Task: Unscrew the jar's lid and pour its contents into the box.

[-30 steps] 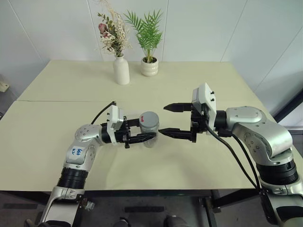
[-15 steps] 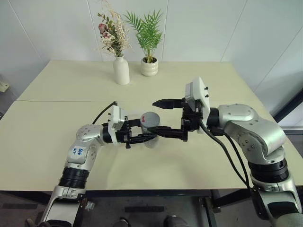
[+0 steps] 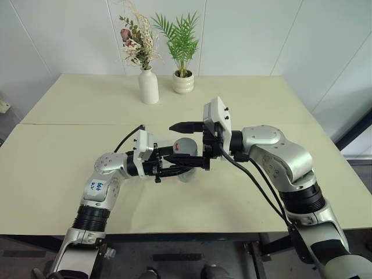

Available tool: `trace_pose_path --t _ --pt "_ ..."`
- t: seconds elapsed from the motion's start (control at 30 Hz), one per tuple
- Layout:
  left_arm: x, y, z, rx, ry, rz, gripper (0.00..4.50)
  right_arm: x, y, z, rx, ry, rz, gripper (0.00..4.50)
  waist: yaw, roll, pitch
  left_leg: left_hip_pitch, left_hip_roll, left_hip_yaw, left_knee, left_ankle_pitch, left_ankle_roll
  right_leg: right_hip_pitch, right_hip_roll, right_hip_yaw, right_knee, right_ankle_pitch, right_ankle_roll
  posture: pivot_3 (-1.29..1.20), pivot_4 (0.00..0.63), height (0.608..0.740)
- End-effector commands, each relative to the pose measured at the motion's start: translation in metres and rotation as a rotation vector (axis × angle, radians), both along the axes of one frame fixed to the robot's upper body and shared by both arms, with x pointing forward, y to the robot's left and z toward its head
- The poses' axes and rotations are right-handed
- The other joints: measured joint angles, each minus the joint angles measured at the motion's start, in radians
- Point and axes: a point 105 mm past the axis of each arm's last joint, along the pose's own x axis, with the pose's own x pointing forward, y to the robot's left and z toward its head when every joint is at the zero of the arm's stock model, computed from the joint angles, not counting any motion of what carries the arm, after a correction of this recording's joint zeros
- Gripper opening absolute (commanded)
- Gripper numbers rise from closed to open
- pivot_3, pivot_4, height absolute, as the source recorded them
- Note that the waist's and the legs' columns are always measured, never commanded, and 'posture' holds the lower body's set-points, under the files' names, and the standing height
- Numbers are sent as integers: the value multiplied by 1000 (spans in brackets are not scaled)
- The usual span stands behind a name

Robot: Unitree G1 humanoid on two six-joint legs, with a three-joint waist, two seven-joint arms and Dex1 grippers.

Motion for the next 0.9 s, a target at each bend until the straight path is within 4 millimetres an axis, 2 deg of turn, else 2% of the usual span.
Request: trace_pose_path --t 0.03,0.37,0.9 --pt "-2 -1 10 -8 -52 -5 2129 -2 2 9 7 -58 18 4500 0 0 0 0 0 0 0 0 0 0 0 0 0 0 0 0 150 740" --pt "-2 -1 11 -10 -49 -2 2129 6 -6 13 5 -76 -16 4500 0 0 0 0 0 0 1 0 0 0 0 0 0 0 0 0 150 740" --pt "-1 -1 10 -6 -47 -3 2129 3 -26 12 -17 -79 -68 4500 -1 0 0 0 0 0 1 0 0 0 0 0 0 0 0 0 150 740"
